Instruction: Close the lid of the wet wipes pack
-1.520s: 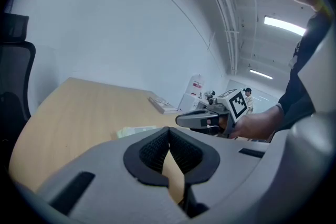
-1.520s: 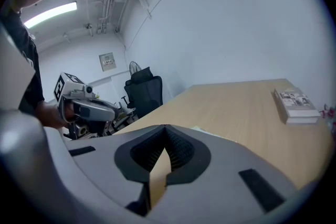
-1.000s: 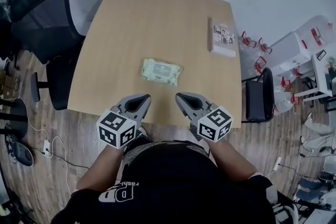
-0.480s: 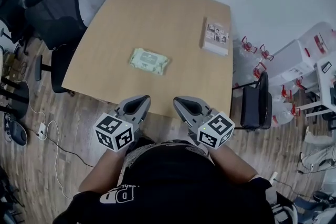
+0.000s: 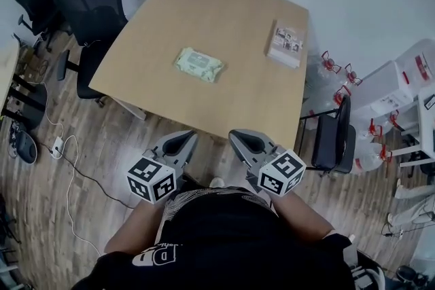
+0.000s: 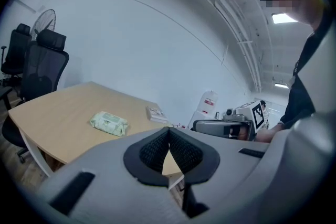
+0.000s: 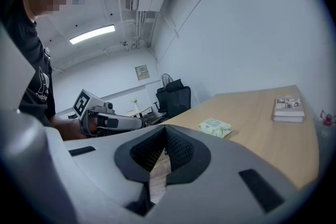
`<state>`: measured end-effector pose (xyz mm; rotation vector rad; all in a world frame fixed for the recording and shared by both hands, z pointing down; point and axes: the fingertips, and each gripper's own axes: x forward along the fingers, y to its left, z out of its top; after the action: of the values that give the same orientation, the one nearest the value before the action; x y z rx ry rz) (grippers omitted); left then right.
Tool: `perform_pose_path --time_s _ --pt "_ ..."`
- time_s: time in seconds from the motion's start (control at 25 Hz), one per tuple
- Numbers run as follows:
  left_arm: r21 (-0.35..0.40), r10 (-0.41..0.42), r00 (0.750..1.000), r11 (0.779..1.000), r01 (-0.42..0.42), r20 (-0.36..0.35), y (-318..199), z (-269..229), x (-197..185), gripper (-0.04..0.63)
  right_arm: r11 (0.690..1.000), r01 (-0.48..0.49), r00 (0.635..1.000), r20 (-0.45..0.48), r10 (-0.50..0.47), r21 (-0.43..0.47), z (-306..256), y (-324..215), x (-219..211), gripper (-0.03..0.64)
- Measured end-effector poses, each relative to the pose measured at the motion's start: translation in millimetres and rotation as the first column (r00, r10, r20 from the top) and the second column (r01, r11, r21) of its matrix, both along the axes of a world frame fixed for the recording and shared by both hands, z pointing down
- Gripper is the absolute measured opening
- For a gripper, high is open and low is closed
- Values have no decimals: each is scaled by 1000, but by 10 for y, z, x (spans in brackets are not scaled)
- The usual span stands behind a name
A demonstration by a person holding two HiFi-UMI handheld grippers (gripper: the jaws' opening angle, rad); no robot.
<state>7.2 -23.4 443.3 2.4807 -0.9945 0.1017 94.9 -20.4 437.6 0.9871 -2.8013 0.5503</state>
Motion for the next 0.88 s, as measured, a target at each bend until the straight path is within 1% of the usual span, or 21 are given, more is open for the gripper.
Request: perform_pose_path --time_s 0.16,0.4,0.64,0.88 --pt "18 8 1000 1000 -8 7 30 -84 -33 17 1000 -6 1000 4 6 10 -59 51 -27 6" --pt "41 66 998 997 -66 20 12 -231 -86 17 999 -51 999 9 51 19 -164 48 -119 6" --pt "37 131 990 991 -132 43 48 -266 -246 17 995 -96 995 15 95 42 -294 29 -327 6" --pt "49 157 986 986 -159 49 14 -284 -440 17 990 -130 992 8 130 50 -316 46 -508 6"
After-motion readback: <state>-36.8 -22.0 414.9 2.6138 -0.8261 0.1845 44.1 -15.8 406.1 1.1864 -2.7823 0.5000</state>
